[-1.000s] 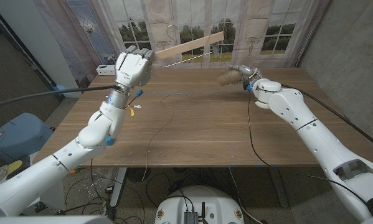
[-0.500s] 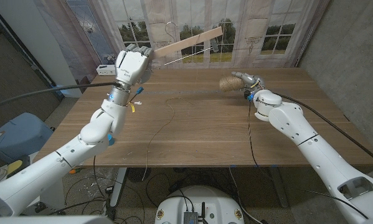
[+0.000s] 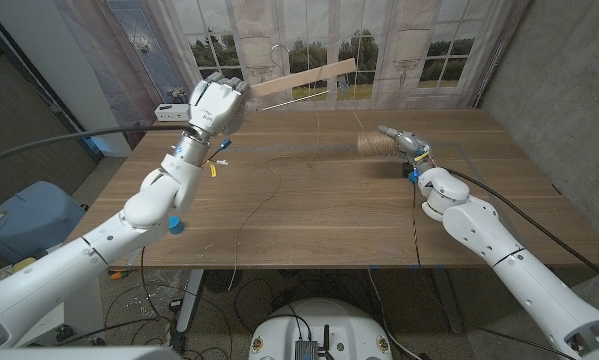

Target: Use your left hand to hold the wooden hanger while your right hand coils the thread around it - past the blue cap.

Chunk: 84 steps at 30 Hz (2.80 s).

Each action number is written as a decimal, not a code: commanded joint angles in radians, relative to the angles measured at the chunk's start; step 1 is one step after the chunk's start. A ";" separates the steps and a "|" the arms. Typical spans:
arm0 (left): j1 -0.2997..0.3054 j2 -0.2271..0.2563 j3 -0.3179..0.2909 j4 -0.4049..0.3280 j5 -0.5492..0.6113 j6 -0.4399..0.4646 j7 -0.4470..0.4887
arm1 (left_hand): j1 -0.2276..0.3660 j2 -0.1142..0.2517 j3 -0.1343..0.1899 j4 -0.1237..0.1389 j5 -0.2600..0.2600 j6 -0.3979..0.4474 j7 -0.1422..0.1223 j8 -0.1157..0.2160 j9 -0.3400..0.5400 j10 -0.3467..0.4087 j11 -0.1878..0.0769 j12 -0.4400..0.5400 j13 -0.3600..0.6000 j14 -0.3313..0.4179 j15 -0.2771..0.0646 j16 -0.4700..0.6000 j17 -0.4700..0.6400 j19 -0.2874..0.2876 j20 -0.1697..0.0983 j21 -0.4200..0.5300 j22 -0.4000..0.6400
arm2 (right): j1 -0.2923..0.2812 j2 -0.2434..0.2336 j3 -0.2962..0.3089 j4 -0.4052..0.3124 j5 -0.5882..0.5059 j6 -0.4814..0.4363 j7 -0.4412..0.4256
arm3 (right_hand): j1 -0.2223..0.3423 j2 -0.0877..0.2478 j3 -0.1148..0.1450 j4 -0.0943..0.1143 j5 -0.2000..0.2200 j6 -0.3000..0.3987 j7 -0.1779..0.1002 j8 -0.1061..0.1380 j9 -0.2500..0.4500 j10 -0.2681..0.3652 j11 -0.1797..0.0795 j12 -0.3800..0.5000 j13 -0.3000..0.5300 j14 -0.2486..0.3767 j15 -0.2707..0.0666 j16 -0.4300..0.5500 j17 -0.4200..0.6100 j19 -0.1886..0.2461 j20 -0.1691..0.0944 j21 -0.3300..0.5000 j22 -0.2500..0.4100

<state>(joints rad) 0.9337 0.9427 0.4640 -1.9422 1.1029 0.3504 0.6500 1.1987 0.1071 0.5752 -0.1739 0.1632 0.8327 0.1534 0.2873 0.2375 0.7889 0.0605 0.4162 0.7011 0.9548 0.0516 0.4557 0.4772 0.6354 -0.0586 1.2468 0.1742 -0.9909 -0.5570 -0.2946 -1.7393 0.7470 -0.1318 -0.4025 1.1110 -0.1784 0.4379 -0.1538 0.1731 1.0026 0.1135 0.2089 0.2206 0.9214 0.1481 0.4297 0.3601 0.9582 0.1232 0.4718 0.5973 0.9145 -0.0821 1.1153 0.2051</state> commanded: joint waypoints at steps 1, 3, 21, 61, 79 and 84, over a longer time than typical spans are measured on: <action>-0.017 0.009 0.012 -0.004 0.020 0.003 -0.022 | -0.014 0.036 0.065 0.019 0.015 0.112 -0.106 0.003 0.193 0.158 -0.148 -0.004 0.023 0.222 -0.279 0.003 0.197 0.006 -0.099 0.009 0.002 | -0.046 -0.027 0.009 0.153 -0.035 0.456 0.428 | 0.327 0.325 0.006 0.002 0.002 0.002 -0.013 -0.002 0.006 -0.004 -0.010 0.005 0.008 0.297 -0.347 -0.004 0.038 -0.036 -0.124 0.008 0.002; -0.017 0.008 0.012 -0.004 0.022 0.004 -0.021 | -0.014 0.036 0.065 0.018 0.015 0.112 -0.106 0.002 0.193 0.158 -0.149 -0.005 0.022 0.222 -0.279 0.003 0.198 0.006 -0.099 0.009 0.002 | -0.045 -0.025 0.012 0.183 -0.019 0.504 0.490 | 0.325 0.326 0.006 0.004 0.002 0.001 -0.014 -0.003 0.006 -0.007 -0.013 0.005 0.010 0.294 -0.347 -0.006 0.040 -0.046 -0.125 0.009 0.002; -0.019 0.007 0.018 -0.010 0.033 0.004 -0.041 | -0.015 0.036 0.066 0.019 0.015 0.115 -0.105 -0.003 0.196 0.157 -0.147 -0.009 0.028 0.225 -0.279 -0.001 0.199 0.005 -0.100 0.010 0.002 | -0.017 -0.030 0.026 0.240 0.147 0.612 0.859 | 0.317 0.331 0.006 0.008 -0.001 -0.007 -0.022 -0.004 0.008 -0.022 -0.021 0.005 0.025 0.279 -0.348 -0.016 0.059 -0.075 -0.123 0.032 0.002; -0.007 0.045 0.034 -0.028 0.052 -0.085 -0.110 | -0.015 0.034 0.066 0.018 0.016 0.118 -0.106 -0.013 0.201 0.159 -0.149 -0.017 0.036 0.225 -0.280 -0.008 0.204 0.002 -0.102 0.011 0.002 | 0.338 -0.059 -0.111 0.123 -0.067 0.512 0.877 | 0.315 0.331 0.012 0.005 -0.001 -0.014 -0.026 -0.003 0.012 -0.027 -0.024 0.004 0.037 0.271 -0.348 -0.033 0.077 -0.098 -0.121 0.070 -0.005; 0.009 0.051 0.017 -0.030 0.038 -0.089 -0.108 | -0.016 0.034 0.066 0.017 0.016 0.119 -0.107 -0.017 0.204 0.161 -0.149 -0.021 0.038 0.226 -0.280 -0.011 0.206 0.001 -0.102 0.013 0.002 | 0.521 0.020 -0.183 0.284 -0.198 0.503 0.847 | 0.297 0.337 0.013 0.018 -0.001 -0.013 -0.039 -0.001 0.014 -0.031 -0.050 0.005 0.048 0.267 -0.347 -0.039 0.092 -0.141 -0.119 0.082 -0.007; 0.003 0.050 0.020 -0.026 0.032 -0.100 -0.112 | -0.015 0.034 0.066 0.017 0.016 0.120 -0.107 -0.018 0.203 0.163 -0.149 -0.023 0.037 0.228 -0.280 -0.011 0.207 0.000 -0.102 0.013 0.002 | 0.556 0.031 -0.192 0.318 -0.220 0.496 0.836 | 0.293 0.337 0.013 0.019 0.000 -0.011 -0.042 0.000 0.014 -0.031 -0.051 0.004 0.049 0.266 -0.347 -0.039 0.098 -0.149 -0.119 0.087 -0.008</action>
<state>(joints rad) 0.9379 0.9917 0.4870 -1.9720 1.1457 0.2634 0.5436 1.1986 0.1071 0.5752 -0.1739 0.1632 0.8378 0.1516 0.2623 0.2389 0.7979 0.0625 0.3885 0.7342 0.9637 0.0504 0.4370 0.4977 0.6337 -0.0568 1.2548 0.1748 -0.5198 -0.5541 -0.4585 -1.4924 0.5885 0.3800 0.4596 1.0915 -0.1588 0.4463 -0.1422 0.1731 0.9878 0.0745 0.2088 0.2302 0.8877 0.1033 0.4296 0.4062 0.9660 0.1242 0.4295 0.6611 0.8547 -0.0232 1.1960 0.1949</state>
